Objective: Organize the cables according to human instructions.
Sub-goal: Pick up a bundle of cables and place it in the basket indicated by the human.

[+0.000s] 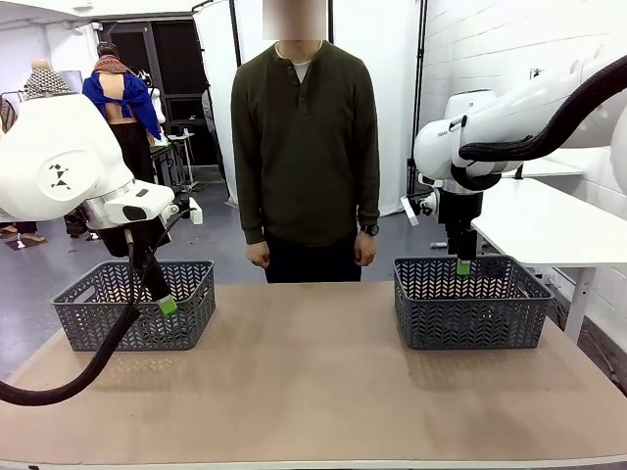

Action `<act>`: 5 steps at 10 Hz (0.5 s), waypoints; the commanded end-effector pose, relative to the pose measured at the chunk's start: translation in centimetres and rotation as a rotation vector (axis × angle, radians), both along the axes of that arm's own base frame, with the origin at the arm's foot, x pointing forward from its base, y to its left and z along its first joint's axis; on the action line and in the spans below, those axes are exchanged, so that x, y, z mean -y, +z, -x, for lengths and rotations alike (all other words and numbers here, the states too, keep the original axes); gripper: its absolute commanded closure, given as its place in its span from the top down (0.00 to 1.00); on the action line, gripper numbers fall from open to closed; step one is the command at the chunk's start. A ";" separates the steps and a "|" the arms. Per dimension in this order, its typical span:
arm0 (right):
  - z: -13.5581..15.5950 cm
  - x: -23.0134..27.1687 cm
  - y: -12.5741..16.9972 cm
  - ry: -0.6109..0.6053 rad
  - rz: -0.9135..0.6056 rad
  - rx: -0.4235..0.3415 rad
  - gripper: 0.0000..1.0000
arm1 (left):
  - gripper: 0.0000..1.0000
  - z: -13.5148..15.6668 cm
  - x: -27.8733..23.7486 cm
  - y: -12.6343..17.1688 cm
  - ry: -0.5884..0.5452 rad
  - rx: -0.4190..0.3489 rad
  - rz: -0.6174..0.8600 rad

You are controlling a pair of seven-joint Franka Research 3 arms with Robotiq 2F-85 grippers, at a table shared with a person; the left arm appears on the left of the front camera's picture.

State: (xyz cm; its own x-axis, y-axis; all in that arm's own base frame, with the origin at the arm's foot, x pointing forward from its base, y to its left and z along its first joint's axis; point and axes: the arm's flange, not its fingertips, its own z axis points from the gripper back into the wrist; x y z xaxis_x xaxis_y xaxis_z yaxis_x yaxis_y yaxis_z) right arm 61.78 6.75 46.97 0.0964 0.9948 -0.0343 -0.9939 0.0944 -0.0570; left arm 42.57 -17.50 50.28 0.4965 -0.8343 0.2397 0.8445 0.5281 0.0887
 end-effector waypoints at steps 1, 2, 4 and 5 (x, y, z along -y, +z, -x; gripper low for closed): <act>-0.1 0.0 0.0 0.004 0.000 0.006 1.00 | 1.00 0.1 0.0 0.2 0.000 -0.003 -0.002; -0.1 0.0 0.0 0.004 0.000 0.006 1.00 | 1.00 0.1 0.0 0.2 0.000 -0.003 -0.002; -0.1 0.0 0.0 0.004 0.000 0.006 1.00 | 1.00 0.1 0.0 0.2 0.000 -0.003 -0.002; -0.1 0.0 0.0 0.004 0.000 0.006 1.00 | 1.00 0.1 0.0 0.2 0.000 -0.003 -0.002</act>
